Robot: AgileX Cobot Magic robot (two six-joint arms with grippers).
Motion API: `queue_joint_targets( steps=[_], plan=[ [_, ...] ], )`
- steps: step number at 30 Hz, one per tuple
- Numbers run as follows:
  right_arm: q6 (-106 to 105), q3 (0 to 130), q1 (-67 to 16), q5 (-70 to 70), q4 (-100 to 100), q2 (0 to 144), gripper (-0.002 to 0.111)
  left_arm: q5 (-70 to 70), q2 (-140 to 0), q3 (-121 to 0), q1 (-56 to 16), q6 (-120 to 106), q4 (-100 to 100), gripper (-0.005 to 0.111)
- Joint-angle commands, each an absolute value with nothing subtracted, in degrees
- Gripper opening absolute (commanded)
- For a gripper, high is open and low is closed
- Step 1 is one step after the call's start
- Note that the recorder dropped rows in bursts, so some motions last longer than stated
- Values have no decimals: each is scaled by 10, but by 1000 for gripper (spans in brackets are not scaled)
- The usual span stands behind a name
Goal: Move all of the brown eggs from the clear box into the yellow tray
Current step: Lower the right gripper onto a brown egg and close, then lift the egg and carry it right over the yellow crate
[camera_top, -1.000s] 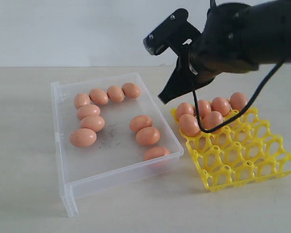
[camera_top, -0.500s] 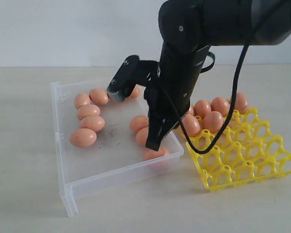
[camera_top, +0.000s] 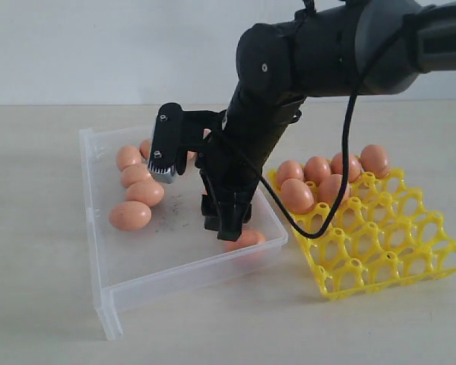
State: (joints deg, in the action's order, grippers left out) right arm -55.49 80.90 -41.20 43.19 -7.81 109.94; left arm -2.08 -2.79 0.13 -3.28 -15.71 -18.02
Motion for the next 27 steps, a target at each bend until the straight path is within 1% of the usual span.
queue_joint_targets(
  steps=[1,7,15,20,21,22,26,27],
  plan=[
    [-553,812,-411,420,-35,1119,58,-30,-30,0,-34,-160,-183,4],
    [-495,812,-403,401,40,1146,58,-30,-30,0,-34,-160,-183,4],
    [-485,819,-395,358,32,1178,58,-30,-30,0,-34,-160,-183,4],
    [-429,849,-385,362,32,1213,57,-30,-30,0,-34,-160,-183,4],
    [-421,853,-385,371,28,1220,54,-30,-30,0,-34,-160,-183,4],
    [-412,854,-385,380,28,1224,48,-30,-30,0,-34,-160,-183,4],
    [-410,860,-385,410,28,1226,8,-30,-30,0,-34,-160,-183,4],
    [-410,864,-385,408,28,1226,0,-30,-30,0,-34,-160,-183,4]
  ],
)
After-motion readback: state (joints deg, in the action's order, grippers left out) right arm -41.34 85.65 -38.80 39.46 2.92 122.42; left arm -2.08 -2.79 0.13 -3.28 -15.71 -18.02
